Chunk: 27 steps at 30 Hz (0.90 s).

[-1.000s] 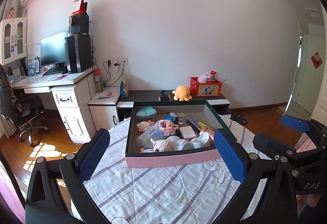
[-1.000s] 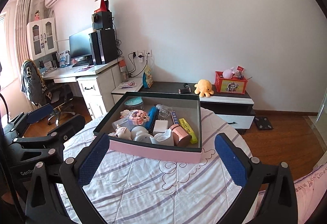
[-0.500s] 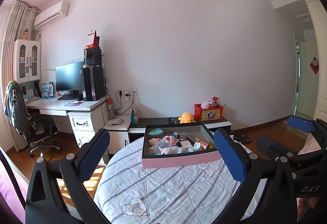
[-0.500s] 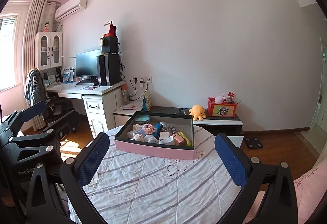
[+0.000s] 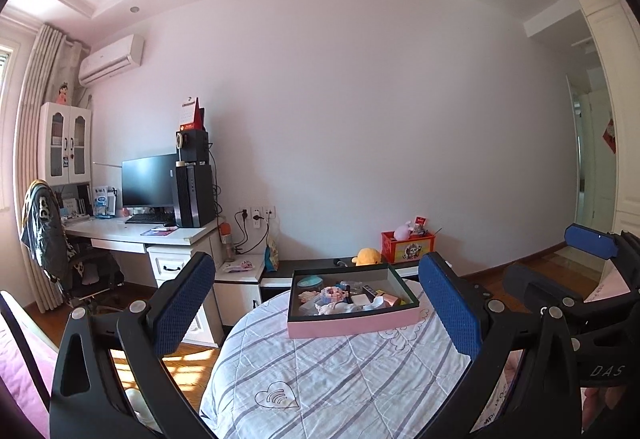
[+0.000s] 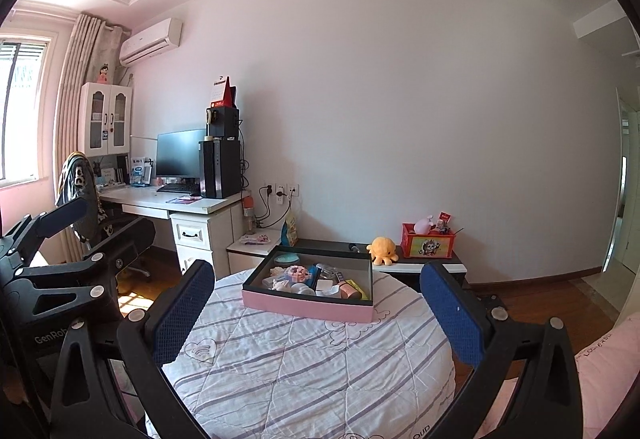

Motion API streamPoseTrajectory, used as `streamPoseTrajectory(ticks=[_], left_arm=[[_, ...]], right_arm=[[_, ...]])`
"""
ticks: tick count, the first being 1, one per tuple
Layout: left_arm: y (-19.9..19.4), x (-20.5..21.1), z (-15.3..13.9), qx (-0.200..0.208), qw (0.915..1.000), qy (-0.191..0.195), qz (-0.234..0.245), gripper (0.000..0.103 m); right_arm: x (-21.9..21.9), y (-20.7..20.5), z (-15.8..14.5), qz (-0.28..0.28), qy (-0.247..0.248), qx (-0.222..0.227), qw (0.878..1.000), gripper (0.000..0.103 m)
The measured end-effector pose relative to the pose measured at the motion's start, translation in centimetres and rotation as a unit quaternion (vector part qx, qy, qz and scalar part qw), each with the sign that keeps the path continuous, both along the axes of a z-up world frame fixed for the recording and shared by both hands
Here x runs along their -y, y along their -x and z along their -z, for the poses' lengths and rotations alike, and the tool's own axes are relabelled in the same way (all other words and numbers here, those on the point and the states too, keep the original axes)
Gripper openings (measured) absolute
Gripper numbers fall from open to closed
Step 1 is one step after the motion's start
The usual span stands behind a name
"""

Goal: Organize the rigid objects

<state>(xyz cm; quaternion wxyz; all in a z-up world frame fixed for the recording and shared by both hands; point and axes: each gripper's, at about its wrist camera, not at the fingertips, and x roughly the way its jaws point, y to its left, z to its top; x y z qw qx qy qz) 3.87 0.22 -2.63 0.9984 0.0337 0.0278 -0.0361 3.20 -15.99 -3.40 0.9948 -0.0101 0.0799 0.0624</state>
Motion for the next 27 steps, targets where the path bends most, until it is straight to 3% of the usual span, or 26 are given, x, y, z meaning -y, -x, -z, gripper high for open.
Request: streamPoseTrajectory(ticks=[8, 27], left_arm=[[2.4, 0.2, -0.6, 0.027, 0.9996, -0.004, -0.01, 0.103], [2.8, 0.6, -0.5, 0.018, 0.9997, -0.013, -0.011, 0.103]], right_arm=[[-0.2, 2.2, -0.7, 0.004, -0.002, 0.025, 1.0, 0.103], [0.2, 3.4, -0.6, 0.01, -0.015, 0.039, 0.999, 0.103]])
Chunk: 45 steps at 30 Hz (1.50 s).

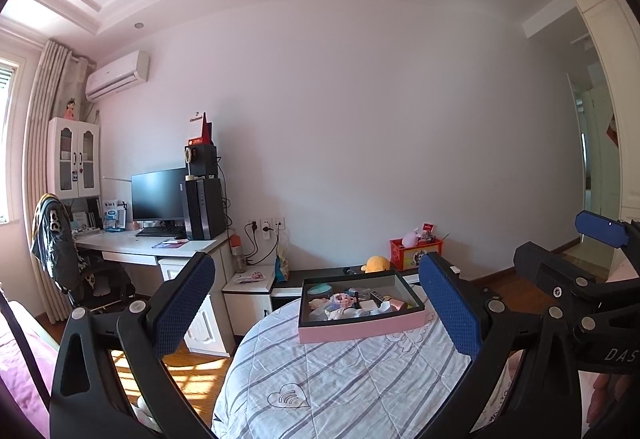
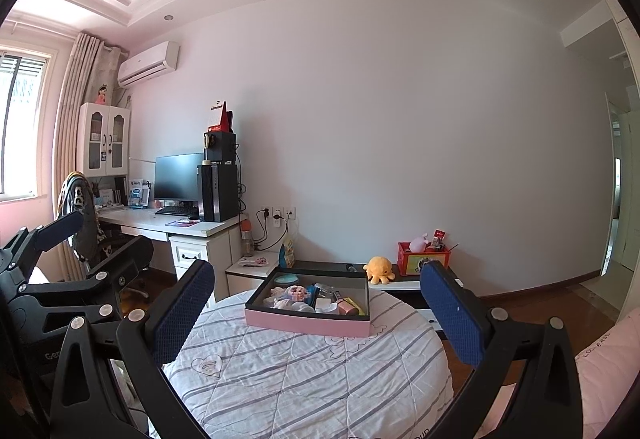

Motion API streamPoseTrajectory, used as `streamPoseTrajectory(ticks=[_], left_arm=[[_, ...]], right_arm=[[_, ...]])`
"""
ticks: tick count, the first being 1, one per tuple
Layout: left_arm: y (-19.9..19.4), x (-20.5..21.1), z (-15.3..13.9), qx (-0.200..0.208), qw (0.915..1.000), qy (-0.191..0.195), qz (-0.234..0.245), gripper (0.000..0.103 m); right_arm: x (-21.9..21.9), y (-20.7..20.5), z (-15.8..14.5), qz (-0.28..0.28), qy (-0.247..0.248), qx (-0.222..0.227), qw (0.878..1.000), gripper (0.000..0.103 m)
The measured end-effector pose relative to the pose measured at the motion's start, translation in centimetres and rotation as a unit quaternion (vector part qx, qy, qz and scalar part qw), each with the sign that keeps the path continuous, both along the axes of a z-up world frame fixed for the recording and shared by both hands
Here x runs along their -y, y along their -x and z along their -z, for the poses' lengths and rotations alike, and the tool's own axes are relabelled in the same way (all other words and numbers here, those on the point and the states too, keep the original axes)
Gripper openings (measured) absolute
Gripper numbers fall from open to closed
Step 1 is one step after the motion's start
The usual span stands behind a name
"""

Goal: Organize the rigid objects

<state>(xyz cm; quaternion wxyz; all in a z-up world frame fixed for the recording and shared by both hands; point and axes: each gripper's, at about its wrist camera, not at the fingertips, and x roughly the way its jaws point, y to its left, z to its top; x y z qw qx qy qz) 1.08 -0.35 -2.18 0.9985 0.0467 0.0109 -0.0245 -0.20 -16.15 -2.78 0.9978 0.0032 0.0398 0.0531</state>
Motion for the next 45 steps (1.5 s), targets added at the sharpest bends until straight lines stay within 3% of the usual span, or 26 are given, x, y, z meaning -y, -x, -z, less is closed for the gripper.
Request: streamPoseTrajectory(ticks=[45], left_arm=[[-0.19, 0.08, 0.67, -0.005, 1.0, 0.006, -0.003, 0.103]], right_arm=[[-0.39, -0.3, -0.38, 0.006, 0.005, -0.003, 1.0, 0.103]])
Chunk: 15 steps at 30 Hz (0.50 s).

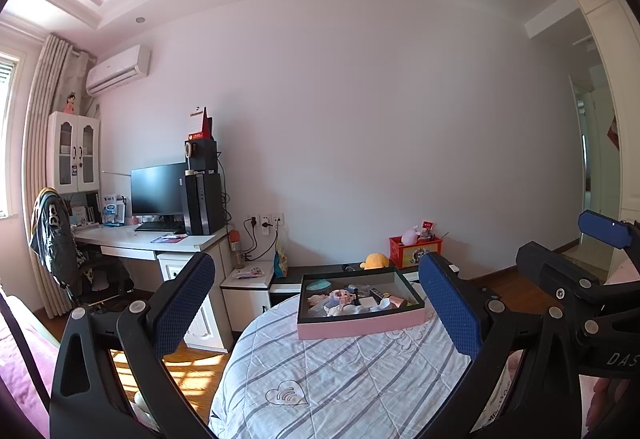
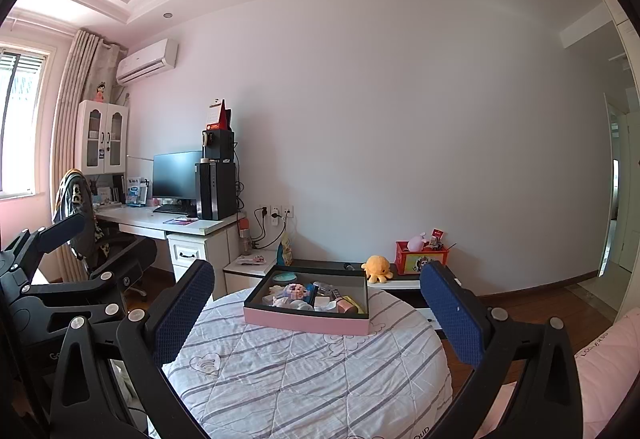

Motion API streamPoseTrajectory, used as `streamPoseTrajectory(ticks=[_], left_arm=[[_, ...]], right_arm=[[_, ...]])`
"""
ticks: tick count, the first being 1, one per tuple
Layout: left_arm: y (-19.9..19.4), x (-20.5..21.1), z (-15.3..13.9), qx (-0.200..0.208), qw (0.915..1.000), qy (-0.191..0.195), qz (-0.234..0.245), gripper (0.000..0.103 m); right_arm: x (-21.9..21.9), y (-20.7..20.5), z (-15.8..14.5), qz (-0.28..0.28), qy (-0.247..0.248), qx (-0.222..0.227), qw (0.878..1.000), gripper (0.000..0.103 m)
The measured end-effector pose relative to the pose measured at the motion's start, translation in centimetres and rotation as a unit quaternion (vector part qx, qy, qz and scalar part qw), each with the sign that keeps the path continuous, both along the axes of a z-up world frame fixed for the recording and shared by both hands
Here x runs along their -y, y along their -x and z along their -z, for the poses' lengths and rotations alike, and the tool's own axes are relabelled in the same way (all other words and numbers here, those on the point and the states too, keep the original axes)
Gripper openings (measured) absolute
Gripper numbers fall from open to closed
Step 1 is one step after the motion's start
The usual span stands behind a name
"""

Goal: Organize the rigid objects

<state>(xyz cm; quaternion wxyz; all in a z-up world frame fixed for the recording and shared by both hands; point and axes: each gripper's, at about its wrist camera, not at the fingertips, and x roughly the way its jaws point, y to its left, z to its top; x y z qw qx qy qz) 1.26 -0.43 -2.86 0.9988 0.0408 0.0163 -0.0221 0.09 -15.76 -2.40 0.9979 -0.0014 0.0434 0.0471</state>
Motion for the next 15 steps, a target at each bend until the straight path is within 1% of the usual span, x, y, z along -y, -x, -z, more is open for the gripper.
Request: streamPoseTrajectory(ticks=[15], left_arm=[[0.05, -0.1, -0.06, 0.0, 1.0, 0.0, 0.0, 0.103]], right_arm=[[0.03, -0.29, 0.17, -0.004, 0.001, -0.002, 1.0, 0.103]])
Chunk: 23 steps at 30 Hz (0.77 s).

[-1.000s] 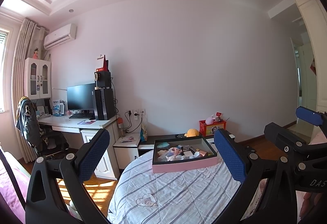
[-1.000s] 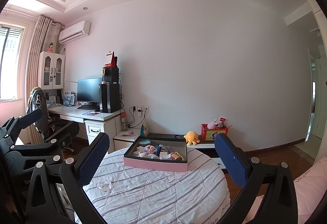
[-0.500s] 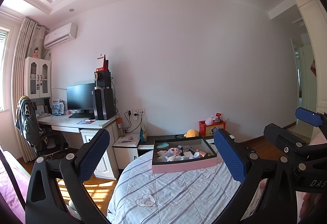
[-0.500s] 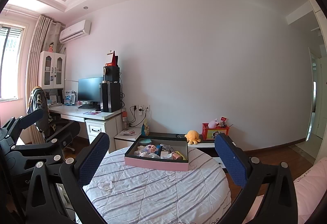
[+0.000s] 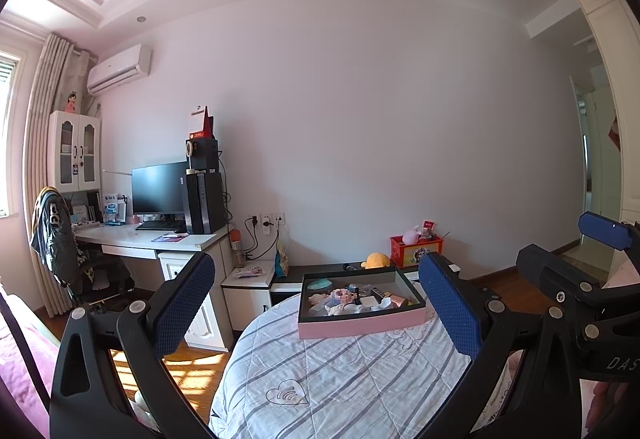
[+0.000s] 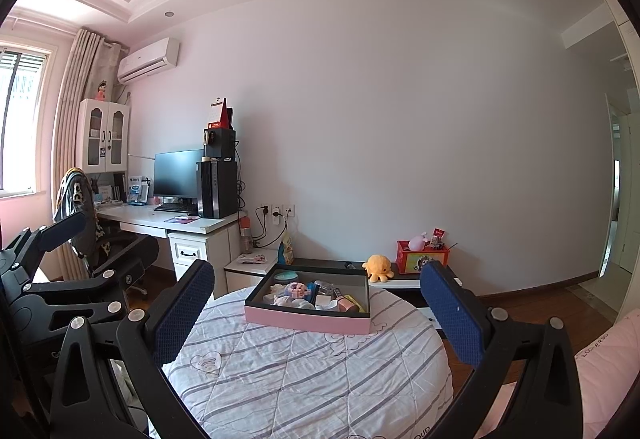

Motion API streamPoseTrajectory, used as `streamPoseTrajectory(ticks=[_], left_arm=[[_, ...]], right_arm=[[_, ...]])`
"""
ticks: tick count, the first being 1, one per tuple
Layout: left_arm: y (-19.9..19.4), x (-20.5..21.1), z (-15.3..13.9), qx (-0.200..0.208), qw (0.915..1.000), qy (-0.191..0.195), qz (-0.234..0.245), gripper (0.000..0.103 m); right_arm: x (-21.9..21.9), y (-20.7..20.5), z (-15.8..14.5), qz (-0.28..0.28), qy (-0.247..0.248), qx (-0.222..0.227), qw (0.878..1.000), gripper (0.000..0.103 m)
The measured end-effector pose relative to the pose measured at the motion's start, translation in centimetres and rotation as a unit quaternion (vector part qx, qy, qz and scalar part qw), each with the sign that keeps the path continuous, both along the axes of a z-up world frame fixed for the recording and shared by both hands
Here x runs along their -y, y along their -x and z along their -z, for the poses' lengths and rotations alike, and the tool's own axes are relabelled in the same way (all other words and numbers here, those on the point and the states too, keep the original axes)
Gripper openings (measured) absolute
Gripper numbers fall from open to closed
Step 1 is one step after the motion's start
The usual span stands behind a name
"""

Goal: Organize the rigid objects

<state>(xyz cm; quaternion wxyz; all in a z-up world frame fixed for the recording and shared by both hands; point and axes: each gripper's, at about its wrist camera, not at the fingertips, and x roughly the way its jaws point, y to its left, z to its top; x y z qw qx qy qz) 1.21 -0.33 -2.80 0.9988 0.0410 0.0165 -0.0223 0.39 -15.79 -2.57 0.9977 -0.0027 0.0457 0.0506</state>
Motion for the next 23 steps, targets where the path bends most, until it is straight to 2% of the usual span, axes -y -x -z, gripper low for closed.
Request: streamPoseTrajectory(ticks=[23], left_arm=[[-0.09, 0.06, 0.12, 0.001, 1.0, 0.001, -0.001, 0.103]], right_arm=[[-0.17, 0.15, 0.2, 0.0, 0.001, 0.0, 1.0, 0.103]])
